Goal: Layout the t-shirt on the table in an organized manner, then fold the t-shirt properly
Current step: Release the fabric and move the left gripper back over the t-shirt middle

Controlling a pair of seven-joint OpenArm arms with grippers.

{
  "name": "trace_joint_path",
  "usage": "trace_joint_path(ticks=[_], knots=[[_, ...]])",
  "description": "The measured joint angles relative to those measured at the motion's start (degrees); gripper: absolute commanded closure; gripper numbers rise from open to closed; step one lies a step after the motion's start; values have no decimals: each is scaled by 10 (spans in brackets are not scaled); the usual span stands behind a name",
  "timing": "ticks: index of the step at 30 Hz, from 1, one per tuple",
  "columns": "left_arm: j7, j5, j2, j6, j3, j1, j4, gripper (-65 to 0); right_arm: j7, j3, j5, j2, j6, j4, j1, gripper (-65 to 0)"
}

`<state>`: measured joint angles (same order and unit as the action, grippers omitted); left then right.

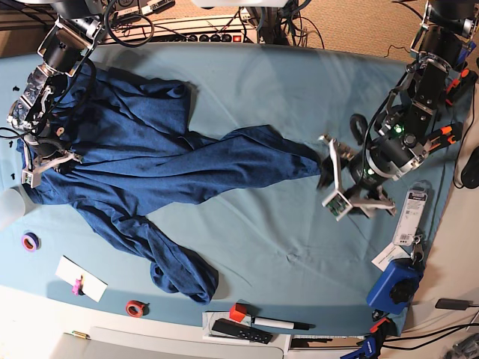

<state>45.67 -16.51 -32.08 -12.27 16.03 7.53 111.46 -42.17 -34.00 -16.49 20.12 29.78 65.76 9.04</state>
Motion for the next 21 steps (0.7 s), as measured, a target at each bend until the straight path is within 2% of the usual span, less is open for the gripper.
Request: trace_joint_path(ticks=[3,5,7,9,13,15,18,21], knots=[[-22,-38,17,5,-1,1,0,-267,0,0,0,0,0,0,0,-24],[-21,-45,43,-7,0,1,0,-266,0,0,0,0,0,0,0,-24],[-43,-47,69,-10,0,1,-13,-266,0,0,0,0,0,0,0,-24],[-63,-46,92,-13,-1,3,-44,-266,-3,0,0,0,0,0,0,-24],[-66,-41,143,-25,-2,35,-153,-266,-6,0,0,0,0,0,0,-24],[-70,-43,169,-38,-1,62,-218,-288,-6,0,0,0,0,1,0,-24],[-60,-55,200,-62,-2,102,-316,-368,-7,-1,0,0,0,2,0,-24],[-40,-72,226,-70,-3,134,-386,-371,-7,-1,0,0,0,2,0,-24]])
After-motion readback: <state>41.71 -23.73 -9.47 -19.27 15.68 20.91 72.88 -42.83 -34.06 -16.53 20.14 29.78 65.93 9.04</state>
